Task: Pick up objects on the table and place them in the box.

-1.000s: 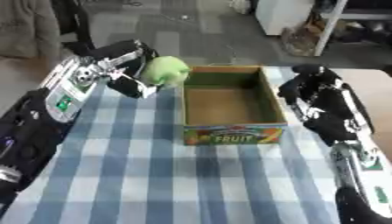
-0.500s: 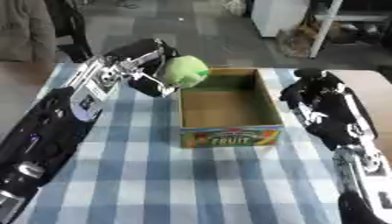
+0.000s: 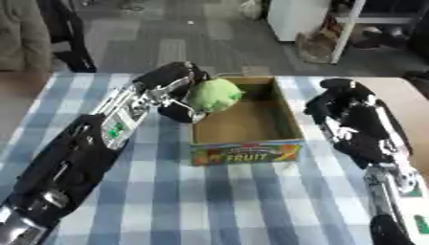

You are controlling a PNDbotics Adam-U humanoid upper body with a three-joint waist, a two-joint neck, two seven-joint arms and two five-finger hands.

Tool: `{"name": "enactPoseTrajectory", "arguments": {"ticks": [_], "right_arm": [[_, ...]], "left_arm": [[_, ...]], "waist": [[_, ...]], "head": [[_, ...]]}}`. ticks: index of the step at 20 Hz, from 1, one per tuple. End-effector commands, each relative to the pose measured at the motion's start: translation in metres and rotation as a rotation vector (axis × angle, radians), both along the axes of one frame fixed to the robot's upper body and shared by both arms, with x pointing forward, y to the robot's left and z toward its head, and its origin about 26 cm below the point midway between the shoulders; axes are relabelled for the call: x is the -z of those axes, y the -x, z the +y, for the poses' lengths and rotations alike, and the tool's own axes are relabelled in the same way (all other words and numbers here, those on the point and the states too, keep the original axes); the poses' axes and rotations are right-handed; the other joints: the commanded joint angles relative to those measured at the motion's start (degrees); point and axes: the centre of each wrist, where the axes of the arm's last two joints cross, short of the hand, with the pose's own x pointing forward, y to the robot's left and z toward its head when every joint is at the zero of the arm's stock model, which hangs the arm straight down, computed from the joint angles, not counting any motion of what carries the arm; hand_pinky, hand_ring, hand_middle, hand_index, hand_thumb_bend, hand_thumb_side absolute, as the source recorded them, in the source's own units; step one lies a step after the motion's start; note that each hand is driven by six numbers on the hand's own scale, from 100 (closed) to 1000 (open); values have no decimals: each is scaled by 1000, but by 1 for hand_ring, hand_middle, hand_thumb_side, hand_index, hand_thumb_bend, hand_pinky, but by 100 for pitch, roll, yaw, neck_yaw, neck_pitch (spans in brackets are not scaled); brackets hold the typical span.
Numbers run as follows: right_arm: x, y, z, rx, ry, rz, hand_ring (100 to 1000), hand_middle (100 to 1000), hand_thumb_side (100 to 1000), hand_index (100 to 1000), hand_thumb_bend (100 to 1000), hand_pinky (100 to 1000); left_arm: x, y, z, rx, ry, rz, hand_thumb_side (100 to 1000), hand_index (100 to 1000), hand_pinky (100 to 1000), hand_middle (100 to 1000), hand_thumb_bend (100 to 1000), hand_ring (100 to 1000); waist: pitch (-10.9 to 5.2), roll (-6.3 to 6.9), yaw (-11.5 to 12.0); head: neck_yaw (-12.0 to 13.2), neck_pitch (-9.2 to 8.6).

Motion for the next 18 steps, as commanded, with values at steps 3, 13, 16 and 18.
{"name": "enactPoseTrajectory", "arguments": {"ticks": [3,13,16,18], "right_arm": [[-11,0,2,-12,-6,-35,584,465,100,711,286,586],[-11,0,3,-13,-9,-36,583,465,100,711,286,586],[-11,0,2,-12,-9,-35,583,464,100,711,286,586],[-11,-1,2,-11,-9,-35,583,464,100,711,287,586]], "left_arm": [[2,-2,-8,35,26,-75,188,610,251,405,100,325],[26,2,-25,95,-21,-123,180,783,478,614,424,567],[32,3,-28,108,-100,-86,348,873,672,779,539,747],[34,3,-29,118,-149,-51,510,893,731,819,567,796]], "waist": [[-71,-4,-12],[-42,-20,-29],[-40,-19,-29],[-39,-22,-29]], "head": [[15,-90],[2,-129],[-1,-131],[-3,-139]]}}
